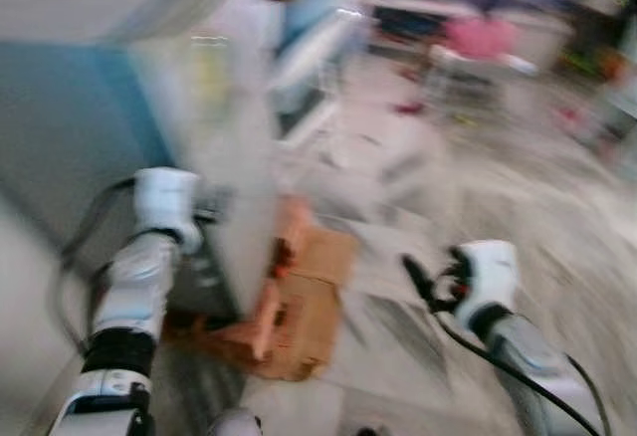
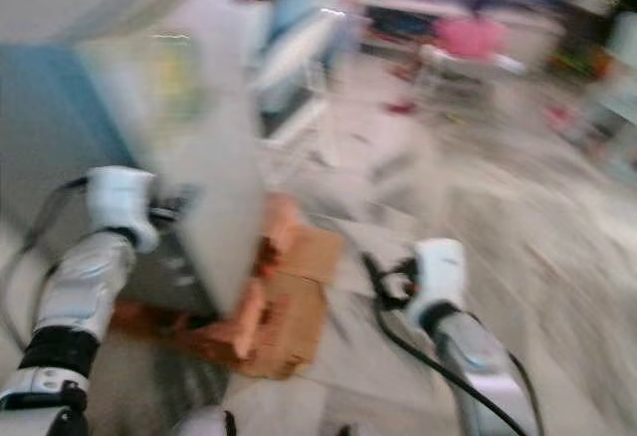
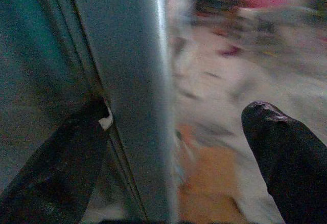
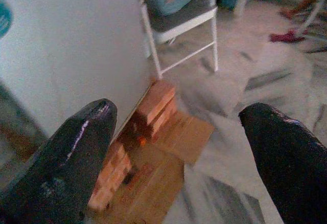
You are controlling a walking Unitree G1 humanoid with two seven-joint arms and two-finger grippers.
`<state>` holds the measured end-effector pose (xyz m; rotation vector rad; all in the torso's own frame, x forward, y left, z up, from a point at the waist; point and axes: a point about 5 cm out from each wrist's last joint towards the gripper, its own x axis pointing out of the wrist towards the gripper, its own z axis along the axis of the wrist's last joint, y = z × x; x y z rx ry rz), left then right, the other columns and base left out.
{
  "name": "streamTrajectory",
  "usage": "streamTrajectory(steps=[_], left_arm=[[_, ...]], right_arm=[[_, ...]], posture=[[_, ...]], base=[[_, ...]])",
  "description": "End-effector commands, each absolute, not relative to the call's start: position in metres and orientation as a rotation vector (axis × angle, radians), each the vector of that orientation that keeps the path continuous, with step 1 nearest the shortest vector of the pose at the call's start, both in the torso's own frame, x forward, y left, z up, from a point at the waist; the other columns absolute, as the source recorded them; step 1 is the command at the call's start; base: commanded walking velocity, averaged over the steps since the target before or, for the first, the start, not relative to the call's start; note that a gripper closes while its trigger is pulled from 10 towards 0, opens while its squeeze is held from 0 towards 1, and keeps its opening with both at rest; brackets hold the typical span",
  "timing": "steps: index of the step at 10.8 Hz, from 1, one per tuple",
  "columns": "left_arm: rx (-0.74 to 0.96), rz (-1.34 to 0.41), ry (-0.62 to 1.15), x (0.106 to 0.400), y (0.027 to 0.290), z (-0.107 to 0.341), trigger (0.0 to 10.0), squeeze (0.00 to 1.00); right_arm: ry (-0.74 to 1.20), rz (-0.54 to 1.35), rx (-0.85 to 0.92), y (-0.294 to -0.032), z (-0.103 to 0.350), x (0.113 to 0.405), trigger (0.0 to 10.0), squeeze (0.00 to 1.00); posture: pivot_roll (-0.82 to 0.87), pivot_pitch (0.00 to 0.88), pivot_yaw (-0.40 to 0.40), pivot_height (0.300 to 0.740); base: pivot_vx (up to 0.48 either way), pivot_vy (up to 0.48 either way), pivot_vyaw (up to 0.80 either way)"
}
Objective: Restocking fridge
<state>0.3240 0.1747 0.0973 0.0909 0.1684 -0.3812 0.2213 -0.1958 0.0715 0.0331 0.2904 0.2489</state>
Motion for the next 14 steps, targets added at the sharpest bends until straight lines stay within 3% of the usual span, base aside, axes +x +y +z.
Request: streamTrajectory(steps=[1,3,5,7,9,11,14], left_arm=[[0.102,-0.796,0.143,0.31,0.101,0.106,10.0,0.0],[0.089,-0.688,0.108,0.313,0.104,0.101,10.0,0.0],[0.049,-0.711,0.113,0.301,0.115,0.101,10.0,0.0],[-0.04,-0.528,0.076,0.3,0.142,0.106,10.0,0.0],[-0.169,-0.776,0.254,0.245,0.139,0.087,10.0,0.0],[-0.193,-0.904,0.393,0.212,0.142,0.075,10.0,0.0],[-0.017,-0.308,0.31,0.254,0.21,0.062,10.0,0.0]], right_arm=[[0.276,0.246,0.003,-0.196,0.074,0.219,10.0,0.0],[0.25,0.194,0.009,-0.198,0.076,0.224,10.0,0.0],[0.242,0.183,0.004,-0.193,0.077,0.228,10.0,0.0],[0.233,0.18,-0.01,-0.191,0.076,0.232,10.0,0.0],[0.242,0.17,-0.013,-0.195,0.073,0.231,10.0,0.0],[0.254,0.18,-0.013,-0.193,0.069,0.23,10.0,0.0],[0.246,0.179,-0.02,-0.191,0.069,0.236,10.0,0.0]], posture=[[0.02,0.0,-0.024,0.74],[0.01,0.0,-0.015,0.74],[0.03,0.008,-0.016,0.74],[0.04,0.011,-0.014,0.74],[0.05,0.02,-0.011,0.74],[0.05,0.021,-0.013,0.74],[0.06,0.021,-0.015,0.74]], base=[[0.0,0.0,0.0],[0.0,0.0,0.0],[0.0,0.0,0.0],[0.0,0.0,0.0],[0.0,0.0,0.0],[0.0,0.0,0.0],[0.0,0.0,0.0]])
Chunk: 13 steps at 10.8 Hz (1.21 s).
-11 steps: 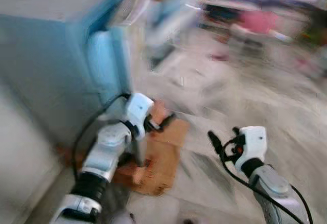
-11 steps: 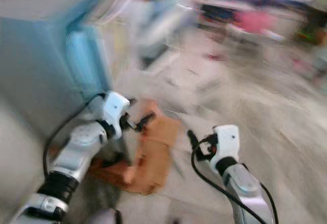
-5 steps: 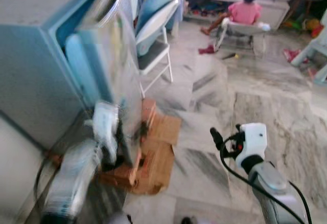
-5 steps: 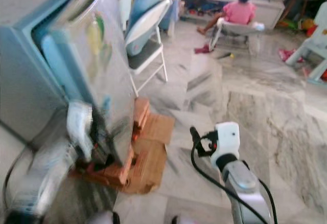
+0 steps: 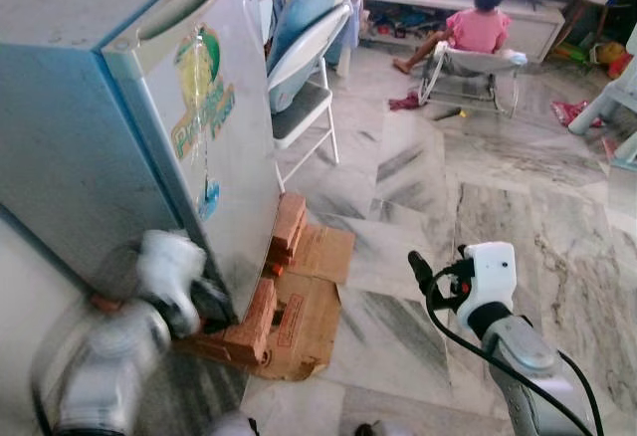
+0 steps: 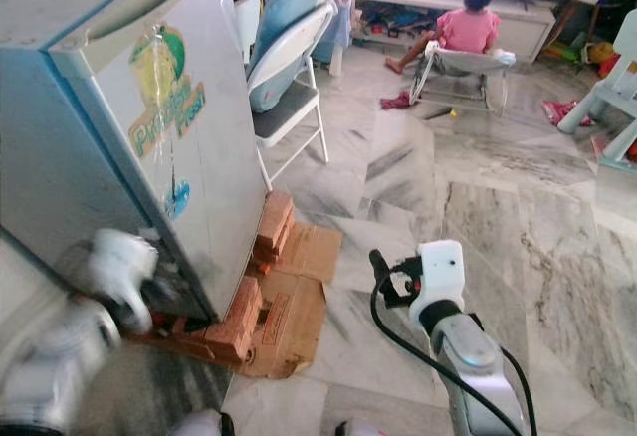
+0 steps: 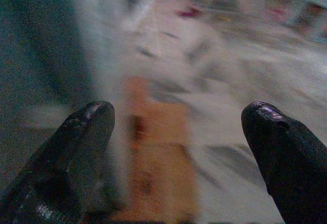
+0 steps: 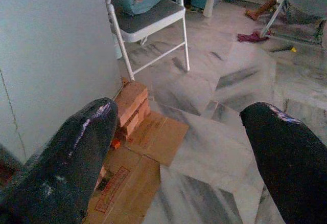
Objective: Restocking fridge
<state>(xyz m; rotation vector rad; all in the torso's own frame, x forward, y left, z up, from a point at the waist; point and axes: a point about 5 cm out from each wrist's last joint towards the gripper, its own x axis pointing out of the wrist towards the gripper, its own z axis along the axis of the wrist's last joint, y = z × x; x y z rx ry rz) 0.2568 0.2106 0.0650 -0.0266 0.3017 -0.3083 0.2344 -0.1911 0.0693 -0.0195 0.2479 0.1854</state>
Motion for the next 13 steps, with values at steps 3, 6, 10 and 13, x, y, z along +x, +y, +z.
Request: streamTrajectory(steps=[3,6,10,13], left_arm=[[0.059,0.01,0.216,0.285,0.24,0.08,10.0,0.0],[0.072,0.054,0.129,0.309,0.239,0.093,10.0,0.0],[0.006,-0.095,0.074,0.316,0.211,0.1,10.0,0.0],[-0.023,-0.171,0.071,0.317,0.203,0.099,10.0,0.0]], right_arm=[[0.226,0.168,-0.037,-0.19,0.072,0.238,10.0,0.0],[0.23,0.195,0.001,-0.187,0.071,0.239,10.0,0.0],[0.259,0.411,0.061,-0.165,0.07,0.231,10.0,0.0],[0.264,0.385,0.046,-0.169,0.069,0.235,10.0,0.0]], posture=[[0.05,0.023,-0.015,0.74],[0.05,0.024,-0.016,0.74],[0.05,0.019,-0.017,0.74],[0.05,0.015,-0.017,0.74]], base=[[0.0,0.0,0.0],[0.0,0.0,0.0],[0.0,0.0,0.0],[0.0,0.0,0.0]])
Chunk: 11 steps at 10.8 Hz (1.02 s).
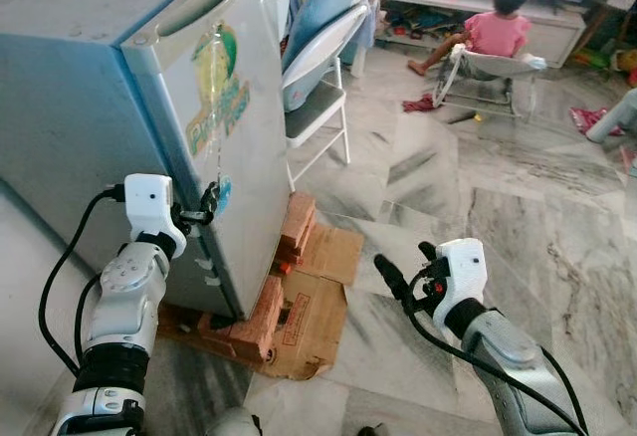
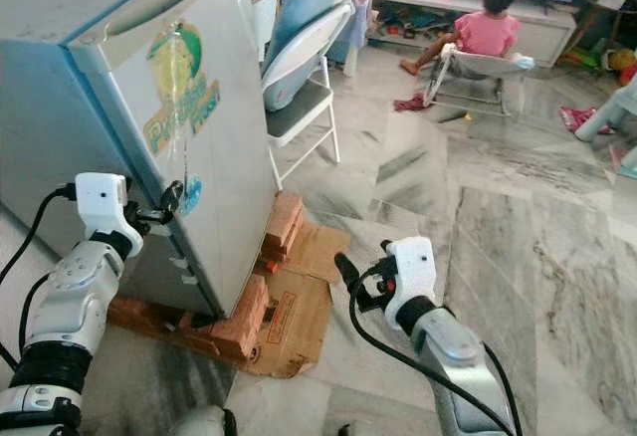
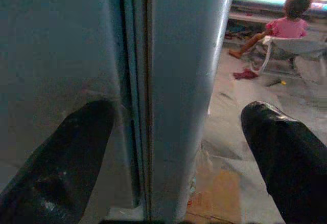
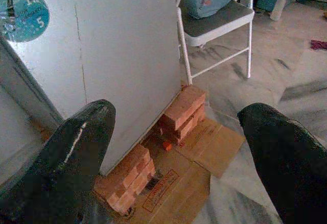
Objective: Restocking fridge
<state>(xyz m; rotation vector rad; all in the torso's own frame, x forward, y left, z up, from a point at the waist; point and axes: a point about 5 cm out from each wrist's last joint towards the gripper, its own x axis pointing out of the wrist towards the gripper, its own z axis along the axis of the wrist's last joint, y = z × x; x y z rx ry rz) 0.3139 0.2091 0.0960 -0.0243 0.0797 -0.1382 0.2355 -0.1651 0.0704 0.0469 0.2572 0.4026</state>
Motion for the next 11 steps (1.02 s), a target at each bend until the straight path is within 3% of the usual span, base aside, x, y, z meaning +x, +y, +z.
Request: streamTrajectory(steps=[1,4,8,10,11], left_arm=[[-0.028,-0.195,0.058,0.317,0.2,0.102,10.0,0.0],[-0.016,-0.31,0.083,0.312,0.183,0.095,10.0,0.0],[0.031,-0.336,0.088,0.32,0.174,0.096,10.0,0.0],[0.093,-0.349,0.133,0.336,0.15,0.093,10.0,0.0],[0.036,-0.79,0.11,0.327,0.069,0.106,10.0,0.0]], right_arm=[[0.271,0.384,0.046,-0.171,0.069,0.234,10.0,0.0],[0.389,0.291,0.053,-0.19,0.049,0.216,10.0,0.0],[0.37,0.316,0.042,-0.184,0.054,0.22,10.0,0.0],[0.362,0.352,0.045,-0.175,0.059,0.223,10.0,0.0],[0.368,0.438,0.073,-0.165,0.06,0.221,10.0,0.0]], posture=[[0.05,0.015,-0.018,0.74],[0.04,0.021,-0.017,0.74],[0.03,0.024,-0.009,0.74],[0.04,0.024,-0.014,0.74],[0.04,0.016,-0.025,0.74]], base=[[0.0,0.0,0.0],[0.0,0.0,0.0],[0.0,0.0,0.0],[0.0,0.0,0.0],[0.0,0.0,0.0]])
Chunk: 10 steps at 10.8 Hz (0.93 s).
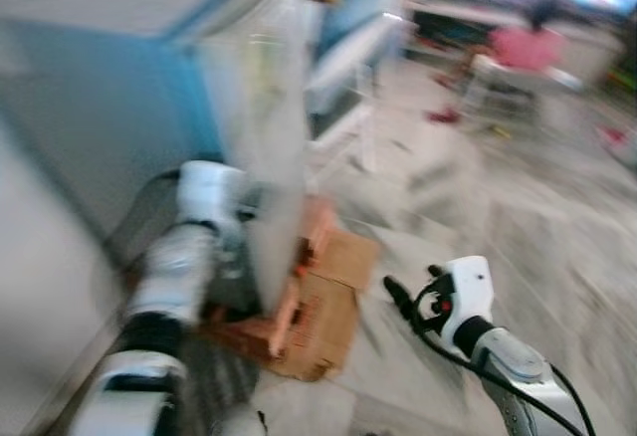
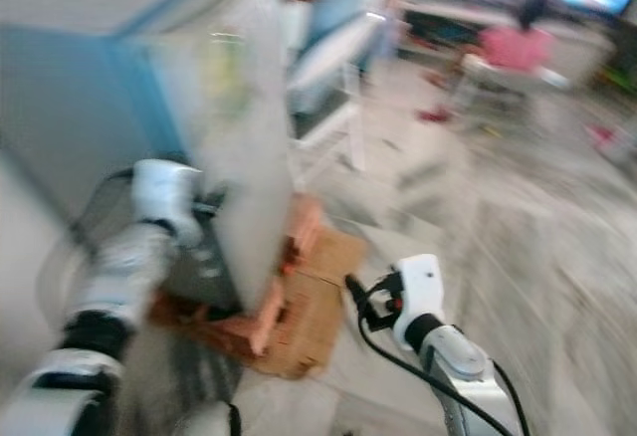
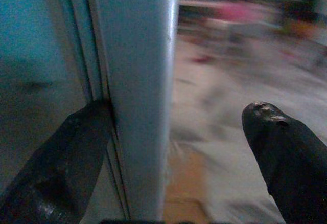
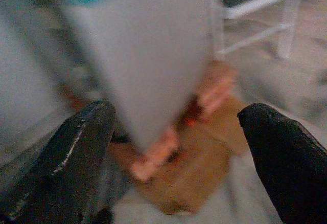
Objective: Restocking fridge
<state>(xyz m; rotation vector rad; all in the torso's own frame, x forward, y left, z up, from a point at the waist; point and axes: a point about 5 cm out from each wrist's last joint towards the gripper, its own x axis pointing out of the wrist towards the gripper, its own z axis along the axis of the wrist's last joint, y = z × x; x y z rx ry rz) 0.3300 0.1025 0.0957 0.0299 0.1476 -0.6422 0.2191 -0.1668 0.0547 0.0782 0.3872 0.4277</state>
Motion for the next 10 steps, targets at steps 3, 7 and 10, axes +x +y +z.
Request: streamTrajectory(steps=[3,7,10], left_arm=[[0.125,-1.218,0.045,0.286,0.001,0.118,10.0,0.0],[0.108,-0.918,0.041,0.306,0.061,0.109,10.0,0.0],[0.14,-0.855,0.065,0.294,0.066,0.097,10.0,0.0]], right_arm=[[0.373,0.557,0.117,-0.154,0.063,0.21,10.0,0.0],[0.378,0.497,0.097,-0.16,0.059,0.215,10.0,0.0],[0.301,0.304,0.052,-0.177,0.066,0.226,10.0,0.0]], posture=[[0.03,0.009,-0.016,0.74],[0.04,0.021,-0.017,0.74],[0.04,0.022,-0.023,0.74]], base=[[0.0,0.0,0.0],[0.213,0.0,0.0],[0.399,-0.117,0.0]])
